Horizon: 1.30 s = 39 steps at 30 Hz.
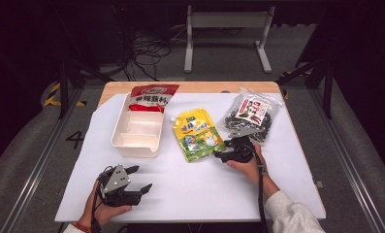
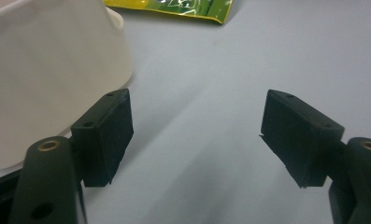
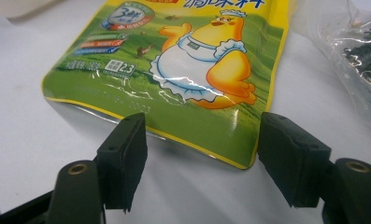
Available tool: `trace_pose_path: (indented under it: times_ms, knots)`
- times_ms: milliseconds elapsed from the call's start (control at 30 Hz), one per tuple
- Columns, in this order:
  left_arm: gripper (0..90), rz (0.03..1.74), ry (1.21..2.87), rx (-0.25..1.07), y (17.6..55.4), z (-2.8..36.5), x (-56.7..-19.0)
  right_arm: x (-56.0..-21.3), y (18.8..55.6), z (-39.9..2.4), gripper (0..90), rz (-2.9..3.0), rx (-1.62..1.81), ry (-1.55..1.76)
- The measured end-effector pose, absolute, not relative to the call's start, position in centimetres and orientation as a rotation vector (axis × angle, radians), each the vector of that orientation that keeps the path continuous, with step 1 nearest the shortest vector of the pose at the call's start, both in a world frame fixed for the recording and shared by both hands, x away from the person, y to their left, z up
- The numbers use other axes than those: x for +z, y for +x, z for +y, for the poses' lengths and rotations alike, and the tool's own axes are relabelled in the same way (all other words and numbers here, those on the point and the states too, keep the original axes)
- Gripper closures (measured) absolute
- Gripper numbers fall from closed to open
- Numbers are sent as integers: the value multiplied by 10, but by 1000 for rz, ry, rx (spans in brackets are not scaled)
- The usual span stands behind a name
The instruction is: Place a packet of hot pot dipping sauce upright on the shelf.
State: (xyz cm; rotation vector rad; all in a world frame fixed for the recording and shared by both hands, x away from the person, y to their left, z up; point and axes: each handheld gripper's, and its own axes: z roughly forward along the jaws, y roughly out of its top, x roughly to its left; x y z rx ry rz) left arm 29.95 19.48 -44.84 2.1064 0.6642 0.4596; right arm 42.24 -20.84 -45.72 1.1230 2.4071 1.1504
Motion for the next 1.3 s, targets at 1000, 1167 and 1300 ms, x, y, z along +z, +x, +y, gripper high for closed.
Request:
trace_pose_path:
  times_ms: [1000,1167,1300]
  knots:
    - [252,664,2122,437,300,194,-450,-450,422,-214,402,2381,1189,1108]
    - [251,660,2125,438,300,194,-451,-439,422,-223,415,2333,1194,1091]
    - [251,656,2128,435,301,194,-451,-429,424,-239,422,2260,1203,1116]
